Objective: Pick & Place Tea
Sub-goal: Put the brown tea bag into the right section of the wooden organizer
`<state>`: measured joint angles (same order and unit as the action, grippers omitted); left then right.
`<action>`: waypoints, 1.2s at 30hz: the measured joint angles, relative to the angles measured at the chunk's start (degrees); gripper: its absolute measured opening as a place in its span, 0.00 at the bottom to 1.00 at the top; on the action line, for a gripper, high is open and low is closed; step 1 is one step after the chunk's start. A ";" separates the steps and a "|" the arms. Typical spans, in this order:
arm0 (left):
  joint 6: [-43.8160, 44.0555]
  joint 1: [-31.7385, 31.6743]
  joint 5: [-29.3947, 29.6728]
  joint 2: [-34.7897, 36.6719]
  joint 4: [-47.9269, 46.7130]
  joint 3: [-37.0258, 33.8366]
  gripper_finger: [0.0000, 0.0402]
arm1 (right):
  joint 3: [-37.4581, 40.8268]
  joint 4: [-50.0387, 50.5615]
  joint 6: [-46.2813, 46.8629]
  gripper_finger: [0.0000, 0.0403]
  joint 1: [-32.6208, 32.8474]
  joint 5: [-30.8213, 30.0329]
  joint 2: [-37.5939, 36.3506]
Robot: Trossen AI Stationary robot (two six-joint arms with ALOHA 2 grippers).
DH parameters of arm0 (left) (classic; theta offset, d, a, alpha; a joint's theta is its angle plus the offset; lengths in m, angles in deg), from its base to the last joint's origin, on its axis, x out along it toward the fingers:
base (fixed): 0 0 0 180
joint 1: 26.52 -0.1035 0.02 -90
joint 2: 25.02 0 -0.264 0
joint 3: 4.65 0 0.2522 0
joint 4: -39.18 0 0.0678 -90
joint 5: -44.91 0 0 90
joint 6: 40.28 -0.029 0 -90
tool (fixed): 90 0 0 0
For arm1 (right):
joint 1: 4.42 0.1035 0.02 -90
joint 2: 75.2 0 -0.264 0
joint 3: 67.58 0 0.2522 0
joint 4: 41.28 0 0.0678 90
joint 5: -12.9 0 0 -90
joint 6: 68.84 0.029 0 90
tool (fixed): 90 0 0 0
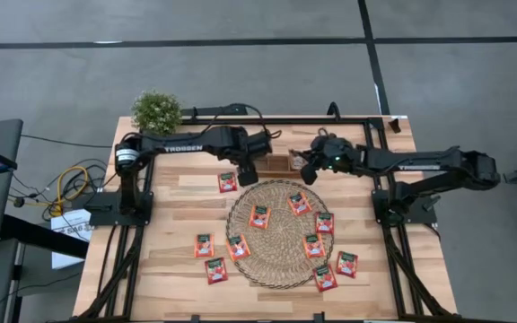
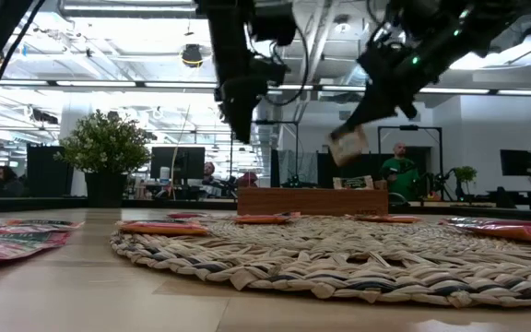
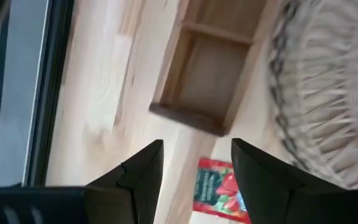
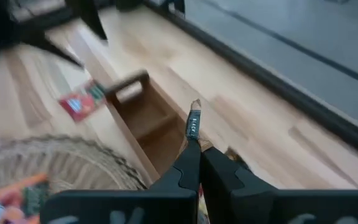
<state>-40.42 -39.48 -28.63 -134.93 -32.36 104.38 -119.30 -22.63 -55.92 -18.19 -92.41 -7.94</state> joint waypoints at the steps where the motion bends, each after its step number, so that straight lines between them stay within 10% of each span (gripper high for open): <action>1: 0.49 -0.58 -0.16 0.38 0.45 -1.40 0.45 | 0.00 -0.77 -0.54 0.00 -0.20 -0.01 1.24; 19: 12.92 -4.69 -2.56 25.07 9.63 -31.45 0.45 | 5.76 -8.53 -2.40 0.00 -5.01 0.31 6.04; 36: 15.80 -4.67 -4.12 46.19 13.07 -36.31 0.45 | 7.42 -12.94 -4.33 0.00 -6.64 0.28 8.94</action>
<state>-24.63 -44.15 -32.76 -88.75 -19.28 68.07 -111.88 -35.57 -60.25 -24.83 -92.12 1.00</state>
